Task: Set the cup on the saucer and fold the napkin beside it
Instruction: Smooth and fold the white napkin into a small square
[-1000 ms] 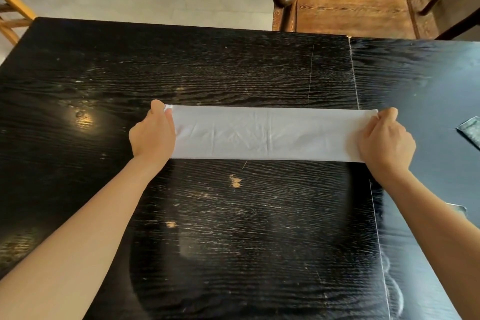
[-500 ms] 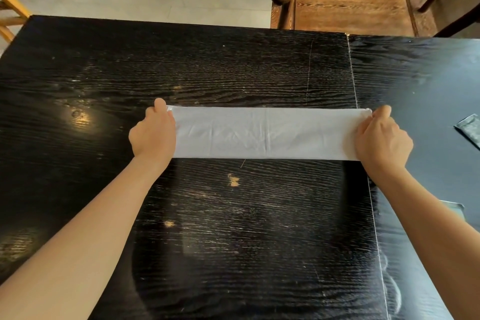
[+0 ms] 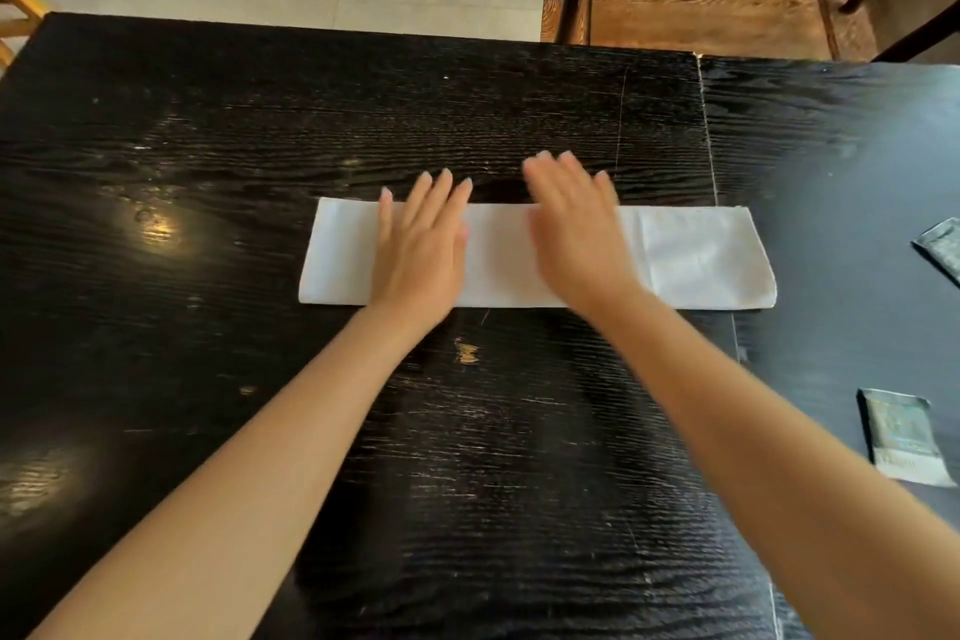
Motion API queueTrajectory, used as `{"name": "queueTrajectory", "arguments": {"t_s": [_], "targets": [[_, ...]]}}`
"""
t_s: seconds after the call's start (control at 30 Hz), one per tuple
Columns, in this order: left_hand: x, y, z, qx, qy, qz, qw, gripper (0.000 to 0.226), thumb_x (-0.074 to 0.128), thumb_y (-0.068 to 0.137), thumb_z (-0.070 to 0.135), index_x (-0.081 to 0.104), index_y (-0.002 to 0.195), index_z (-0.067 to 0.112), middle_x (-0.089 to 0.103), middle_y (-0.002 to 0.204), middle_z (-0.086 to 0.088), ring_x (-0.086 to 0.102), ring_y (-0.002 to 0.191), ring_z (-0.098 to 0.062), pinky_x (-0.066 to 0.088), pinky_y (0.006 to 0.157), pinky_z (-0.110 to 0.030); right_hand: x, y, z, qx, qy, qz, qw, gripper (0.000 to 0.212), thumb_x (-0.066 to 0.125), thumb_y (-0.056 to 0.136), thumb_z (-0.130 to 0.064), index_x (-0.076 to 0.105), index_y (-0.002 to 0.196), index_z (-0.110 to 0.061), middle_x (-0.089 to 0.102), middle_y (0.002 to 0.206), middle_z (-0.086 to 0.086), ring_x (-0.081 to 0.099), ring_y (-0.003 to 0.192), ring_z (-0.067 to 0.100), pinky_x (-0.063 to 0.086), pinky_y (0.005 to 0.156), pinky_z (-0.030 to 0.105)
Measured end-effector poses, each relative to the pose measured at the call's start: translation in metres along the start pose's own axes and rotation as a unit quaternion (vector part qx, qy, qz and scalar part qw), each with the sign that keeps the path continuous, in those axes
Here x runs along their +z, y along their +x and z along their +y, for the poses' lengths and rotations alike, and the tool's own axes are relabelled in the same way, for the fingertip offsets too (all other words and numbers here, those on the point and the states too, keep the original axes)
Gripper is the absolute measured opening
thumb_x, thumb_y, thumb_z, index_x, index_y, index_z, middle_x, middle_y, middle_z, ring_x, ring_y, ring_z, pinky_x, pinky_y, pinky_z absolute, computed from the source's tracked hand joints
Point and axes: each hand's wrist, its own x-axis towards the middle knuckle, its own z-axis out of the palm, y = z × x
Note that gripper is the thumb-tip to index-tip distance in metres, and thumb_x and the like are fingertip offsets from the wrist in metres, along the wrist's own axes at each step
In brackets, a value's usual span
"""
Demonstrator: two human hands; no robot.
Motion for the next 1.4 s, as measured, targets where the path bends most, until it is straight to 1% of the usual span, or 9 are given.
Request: {"name": "queueTrajectory", "arguments": {"t_s": [0.03,0.1,0.4,0.63,0.97,1.1,1.17,1.23,1.4], "targets": [[0.007,-0.004,0.003,-0.019,0.003,-0.029,0.999,0.049,0.018,0.101,0.029,0.010,0.149,0.022,0.008,0.159,-0.001,0.001,0.147,-0.016,-0.003,0.118,-0.047,0.013,-0.004,-0.010,-0.006,-0.003,-0.060,0.998,0.046,0.033,0.097,-0.022,0.032,0.142,-0.011,0.034,0.151,0.008,0.023,0.142,0.031,0.018,0.113,0.051],[0.017,-0.013,0.002,-0.046,0.038,-0.053,0.997,0.052,0.010,0.100,0.037,-0.001,0.149,0.025,-0.004,0.159,0.004,-0.008,0.146,-0.012,-0.005,0.117,-0.049,0.029,-0.014,-0.016,0.000,-0.032,-0.106,0.994,0.054,0.020,0.099,-0.038,0.015,0.149,-0.017,0.013,0.159,0.002,0.004,0.147,0.023,0.000,0.118,0.047],[0.015,-0.021,-0.030,-0.087,0.074,-0.053,0.992,0.071,0.008,0.090,0.063,-0.006,0.149,0.027,-0.009,0.159,0.005,-0.012,0.146,-0.015,-0.006,0.114,-0.056,0.014,-0.036,0.032,0.030,-0.095,-0.109,0.989,0.057,0.011,0.094,-0.054,0.008,0.148,-0.034,0.010,0.159,-0.002,0.001,0.147,0.028,0.002,0.119,0.048],[0.008,-0.022,-0.047,-0.080,0.086,-0.057,0.992,0.072,0.008,0.090,0.062,-0.003,0.150,0.024,-0.007,0.159,0.003,-0.012,0.146,-0.015,-0.009,0.117,-0.049,-0.021,-0.055,0.117,0.120,-0.099,-0.099,0.983,0.065,0.005,0.091,-0.053,0.008,0.149,-0.024,0.005,0.160,0.000,-0.002,0.147,0.022,0.002,0.120,0.043],[0.000,-0.019,-0.055,-0.061,0.091,-0.097,0.989,0.075,0.009,0.089,0.063,-0.007,0.149,0.021,-0.013,0.159,0.002,-0.015,0.145,-0.016,-0.010,0.117,-0.047,-0.035,-0.075,0.142,0.158,-0.086,-0.119,0.977,0.063,0.015,0.097,-0.047,-0.001,0.150,-0.017,-0.006,0.160,0.004,-0.007,0.147,0.015,-0.003,0.120,0.040],[-0.004,-0.018,-0.039,-0.079,0.092,-0.106,0.987,0.070,0.013,0.093,0.057,-0.009,0.149,0.021,-0.017,0.158,-0.001,-0.019,0.144,-0.019,-0.014,0.115,-0.047,-0.042,-0.081,0.135,0.205,-0.072,-0.102,0.971,0.067,0.024,0.096,-0.049,0.005,0.150,-0.013,0.005,0.160,0.005,0.002,0.147,0.020,0.003,0.119,0.040],[-0.005,-0.017,-0.011,-0.022,0.083,-0.082,0.993,0.063,0.013,0.096,0.050,-0.007,0.149,0.023,-0.016,0.158,0.000,-0.020,0.144,-0.018,-0.015,0.114,-0.047,-0.046,-0.083,0.123,0.243,-0.062,-0.015,0.968,0.063,0.042,0.094,-0.041,0.027,0.142,-0.003,0.031,0.149,0.016,0.026,0.137,0.033,0.024,0.110,0.046],[-0.003,-0.012,0.024,0.050,0.050,-0.073,0.995,0.058,0.012,0.098,0.045,-0.006,0.149,0.025,-0.014,0.159,0.002,-0.019,0.144,-0.016,-0.017,0.114,-0.047,-0.050,-0.087,0.113,0.280,-0.068,0.040,0.957,0.049,0.052,0.090,-0.032,0.046,0.125,0.002,0.046,0.129,0.022,0.039,0.119,0.040,0.036,0.095,0.049],[0.019,0.000,0.065,0.110,0.032,-0.127,0.985,0.058,0.009,0.098,0.047,-0.009,0.148,0.027,-0.018,0.158,0.005,-0.021,0.143,-0.013,-0.015,0.115,-0.049,-0.053,-0.089,0.114,0.358,0.106,0.027,0.927,0.039,0.060,0.086,-0.031,0.052,0.111,-0.002,0.052,0.119,0.018,0.048,0.104,0.031,0.035,0.079,0.031]]}}
